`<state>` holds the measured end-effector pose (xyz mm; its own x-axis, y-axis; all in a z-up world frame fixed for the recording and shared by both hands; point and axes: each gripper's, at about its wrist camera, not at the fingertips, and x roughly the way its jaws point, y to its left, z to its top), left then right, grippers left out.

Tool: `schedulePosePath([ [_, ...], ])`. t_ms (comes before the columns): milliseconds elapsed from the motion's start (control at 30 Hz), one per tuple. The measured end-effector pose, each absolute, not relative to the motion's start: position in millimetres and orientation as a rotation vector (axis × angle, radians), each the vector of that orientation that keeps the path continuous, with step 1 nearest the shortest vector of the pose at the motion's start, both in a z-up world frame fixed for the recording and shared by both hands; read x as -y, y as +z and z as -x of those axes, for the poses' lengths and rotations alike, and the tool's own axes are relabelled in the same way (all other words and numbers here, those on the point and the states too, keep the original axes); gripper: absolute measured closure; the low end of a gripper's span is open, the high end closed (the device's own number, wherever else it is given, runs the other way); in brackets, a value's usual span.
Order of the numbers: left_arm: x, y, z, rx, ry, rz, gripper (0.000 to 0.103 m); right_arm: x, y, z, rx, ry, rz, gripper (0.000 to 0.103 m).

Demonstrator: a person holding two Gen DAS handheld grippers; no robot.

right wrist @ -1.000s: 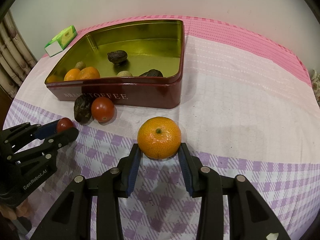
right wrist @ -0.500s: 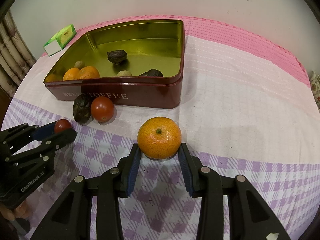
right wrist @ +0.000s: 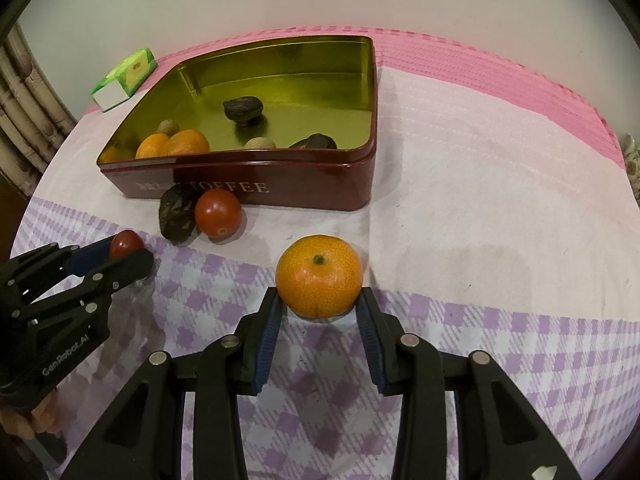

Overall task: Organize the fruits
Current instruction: 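Lift the mandarin with the right gripper while the left lifts the tomato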

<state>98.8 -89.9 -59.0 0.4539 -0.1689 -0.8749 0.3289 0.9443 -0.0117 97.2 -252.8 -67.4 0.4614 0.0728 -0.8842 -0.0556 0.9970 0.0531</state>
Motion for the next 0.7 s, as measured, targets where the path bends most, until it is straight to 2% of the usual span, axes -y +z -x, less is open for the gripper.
schedulePosePath([
  [300, 85, -50, -102, -1.038, -0.304, -0.149, 0.076, 247, -47, -88, -1.054, 0.106, -0.013, 0.071],
  [400, 81, -42, -102, -1.016, -0.302, -0.123, 0.076, 246, -37, -88, -1.038, 0.127, -0.017, 0.089],
  [467, 79, -37, -105, -1.010, -0.302, -0.120, 0.076, 244, -30, -89, -1.032, 0.129, -0.015, 0.089],
  [533, 78, -38, -106, -1.013, -0.303, -0.121, 0.076, 244, -33, -93, -1.062, 0.150, -0.025, 0.081],
  [600, 76, -41, -106, -1.020, -0.302, -0.116, 0.076, 246, -39, -94, -1.073, 0.140, -0.056, 0.067],
  [667, 75, -46, -106, -1.036, -0.301, -0.117, 0.076, 244, -42, -93, -1.064, 0.124, -0.032, 0.066],
  [700, 76, -49, -106, -1.046, -0.301, -0.124, 0.076, 242, -43, -93, -1.061, 0.120, -0.016, 0.061],
])
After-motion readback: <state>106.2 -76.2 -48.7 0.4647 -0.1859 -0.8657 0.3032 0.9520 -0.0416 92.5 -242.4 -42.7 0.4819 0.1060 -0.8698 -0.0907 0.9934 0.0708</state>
